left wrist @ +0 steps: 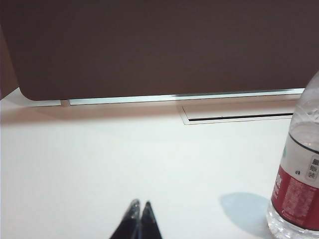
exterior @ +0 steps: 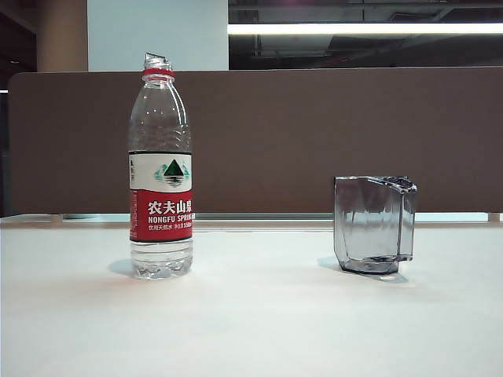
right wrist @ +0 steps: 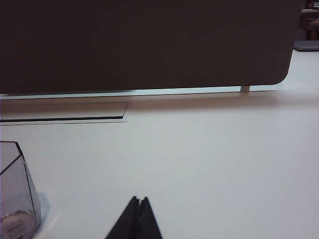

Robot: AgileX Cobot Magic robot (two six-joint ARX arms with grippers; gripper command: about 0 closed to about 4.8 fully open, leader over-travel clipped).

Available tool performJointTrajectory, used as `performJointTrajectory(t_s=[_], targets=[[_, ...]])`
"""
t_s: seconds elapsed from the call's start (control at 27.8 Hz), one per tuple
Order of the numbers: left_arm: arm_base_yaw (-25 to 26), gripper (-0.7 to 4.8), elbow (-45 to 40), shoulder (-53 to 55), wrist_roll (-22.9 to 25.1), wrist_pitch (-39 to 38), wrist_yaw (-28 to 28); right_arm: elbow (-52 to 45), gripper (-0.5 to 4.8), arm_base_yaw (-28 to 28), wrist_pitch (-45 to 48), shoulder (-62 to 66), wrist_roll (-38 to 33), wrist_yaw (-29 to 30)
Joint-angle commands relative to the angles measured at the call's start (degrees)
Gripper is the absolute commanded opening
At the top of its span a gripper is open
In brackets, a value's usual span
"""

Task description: Pick up the mineral water bottle with the left hand on the table and pour water into the mug until it's half full.

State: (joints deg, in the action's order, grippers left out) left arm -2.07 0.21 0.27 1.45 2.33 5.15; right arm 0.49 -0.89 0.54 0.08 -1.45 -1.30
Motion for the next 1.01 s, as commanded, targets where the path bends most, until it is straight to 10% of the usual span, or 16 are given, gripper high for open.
performJointTrajectory(t_s=[0.04, 0.5, 1.01], targets=[[-0.07, -0.06, 0.22, 0.02, -0.04, 0.55, 0.11, -0.11, -0.05, -0.02, 1.03, -0.11, -0.02, -0.02], [-0.07, -0.06, 5.40, 1.22, -6.54, 3.61, 0.11, 9.35, -0.05, 0.00, -0.87, 0.35, -2.45, 0.22], [-5.68, -0.06, 20.28, 28.11, -7.52, 11.76, 0.13, 25.24, -0.06, 0.28, -1.99, 16.74, -3.02, 13.46]])
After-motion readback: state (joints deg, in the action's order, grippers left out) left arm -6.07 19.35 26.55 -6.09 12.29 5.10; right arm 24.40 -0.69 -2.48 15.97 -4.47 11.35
